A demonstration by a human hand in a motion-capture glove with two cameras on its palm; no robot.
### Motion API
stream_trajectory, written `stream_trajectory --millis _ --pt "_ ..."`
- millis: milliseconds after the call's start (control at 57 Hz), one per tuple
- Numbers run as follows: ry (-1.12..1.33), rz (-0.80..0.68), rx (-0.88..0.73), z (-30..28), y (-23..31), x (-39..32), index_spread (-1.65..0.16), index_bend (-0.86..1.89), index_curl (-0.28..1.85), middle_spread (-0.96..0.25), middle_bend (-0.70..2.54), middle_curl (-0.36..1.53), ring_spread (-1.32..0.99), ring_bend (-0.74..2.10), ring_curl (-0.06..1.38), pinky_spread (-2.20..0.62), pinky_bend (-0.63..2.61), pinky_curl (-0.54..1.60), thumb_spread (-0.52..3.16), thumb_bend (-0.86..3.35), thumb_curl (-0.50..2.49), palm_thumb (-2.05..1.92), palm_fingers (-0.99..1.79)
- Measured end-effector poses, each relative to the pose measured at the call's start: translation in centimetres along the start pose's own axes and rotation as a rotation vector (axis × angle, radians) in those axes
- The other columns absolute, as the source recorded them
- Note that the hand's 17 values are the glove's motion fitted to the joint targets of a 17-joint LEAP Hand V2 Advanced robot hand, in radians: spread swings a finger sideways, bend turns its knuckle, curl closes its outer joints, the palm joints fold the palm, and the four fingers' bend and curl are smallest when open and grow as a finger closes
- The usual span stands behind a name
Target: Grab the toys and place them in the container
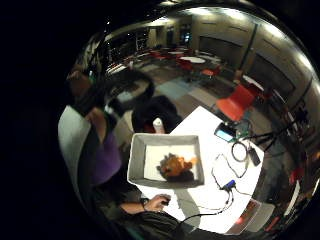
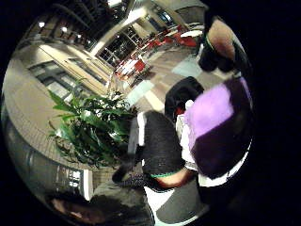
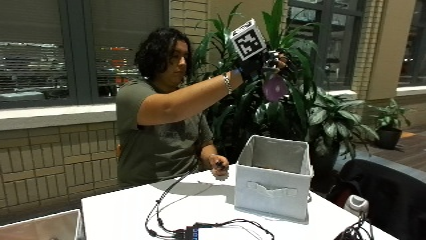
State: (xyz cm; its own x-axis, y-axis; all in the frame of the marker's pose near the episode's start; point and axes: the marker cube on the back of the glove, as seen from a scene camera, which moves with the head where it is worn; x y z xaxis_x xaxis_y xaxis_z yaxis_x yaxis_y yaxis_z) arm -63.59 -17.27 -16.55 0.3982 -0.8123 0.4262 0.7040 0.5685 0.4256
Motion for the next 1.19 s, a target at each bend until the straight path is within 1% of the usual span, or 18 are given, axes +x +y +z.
stream_trajectory --millis 18,70,123,193,298,386,526,579,737,948,1070,1193 --pt "-0.018 -0.007 0.008 -0.1 0.2 0.1 -0.44 0.40 1.11 -0.29 0.73 0.81 -0.36 1.18 0.69 -0.39 1.16 0.57 1.28 -0.07 0.93 -0.08 0.47" --pt "-0.051 -0.023 0.021 -0.4 0.8 0.5 -0.45 0.44 1.08 -0.27 0.66 0.78 -0.33 1.04 0.65 -0.32 1.10 0.56 1.27 -0.09 0.84 -0.11 0.27" --pt "-0.038 -0.008 -0.001 -1.0 1.6 1.2 -0.46 0.44 1.04 -0.26 0.62 0.74 -0.31 0.95 0.60 -0.28 1.08 0.52 1.27 -0.09 0.76 -0.12 0.27" --pt "0.089 0.004 -0.076 -1.3 3.5 2.6 -0.46 0.44 1.00 -0.24 0.57 0.70 -0.30 0.87 0.54 -0.22 1.05 0.48 1.26 -0.08 0.67 -0.11 0.27" --pt "0.193 -0.113 -0.181 -2.5 9.4 5.4 -0.46 0.44 0.95 -0.21 0.51 0.67 -0.27 0.81 0.51 -0.15 0.97 0.44 1.25 -0.09 0.56 -0.12 0.21" --pt "0.297 0.004 -0.213 -2.5 14.1 8.0 -0.45 0.43 0.91 -0.19 0.51 0.65 -0.26 0.78 0.49 -0.10 0.91 0.41 1.25 -0.08 0.48 -0.12 0.20" --pt "0.336 0.054 -0.283 -2.3 23.2 10.4 -0.45 0.41 0.85 -0.17 0.50 0.62 -0.24 0.71 0.46 -0.05 0.83 0.38 1.27 -0.08 0.38 -0.11 0.17" --pt "0.348 0.102 -0.295 -2.0 26.4 11.8 -0.44 0.41 0.83 -0.16 0.49 0.61 -0.23 0.69 0.45 -0.04 0.81 0.37 1.28 -0.07 0.35 -0.11 0.17" --pt "0.340 0.193 -0.301 -0.6 33.8 13.5 -0.44 0.37 0.77 -0.15 0.49 0.58 -0.23 0.67 0.43 -0.01 0.75 0.34 1.30 -0.06 0.28 -0.10 0.18" --pt "0.340 0.296 -0.265 0.4 39.2 15.3 -0.43 0.35 0.72 -0.14 0.47 0.55 -0.22 0.64 0.41 0.01 0.69 0.32 1.32 -0.06 0.23 -0.09 0.20" --pt "0.316 0.353 -0.331 1.0 41.0 16.5 -0.43 0.35 0.70 -0.14 0.45 0.53 -0.22 0.60 0.39 0.01 0.67 0.32 1.34 -0.05 0.21 -0.08 0.20" --pt "0.286 0.387 -0.311 1.1 41.8 17.3 -0.42 0.36 0.68 -0.14 0.42 0.52 -0.21 0.56 0.38 0.02 0.66 0.32 1.36 -0.04 0.20 -0.07 0.19"
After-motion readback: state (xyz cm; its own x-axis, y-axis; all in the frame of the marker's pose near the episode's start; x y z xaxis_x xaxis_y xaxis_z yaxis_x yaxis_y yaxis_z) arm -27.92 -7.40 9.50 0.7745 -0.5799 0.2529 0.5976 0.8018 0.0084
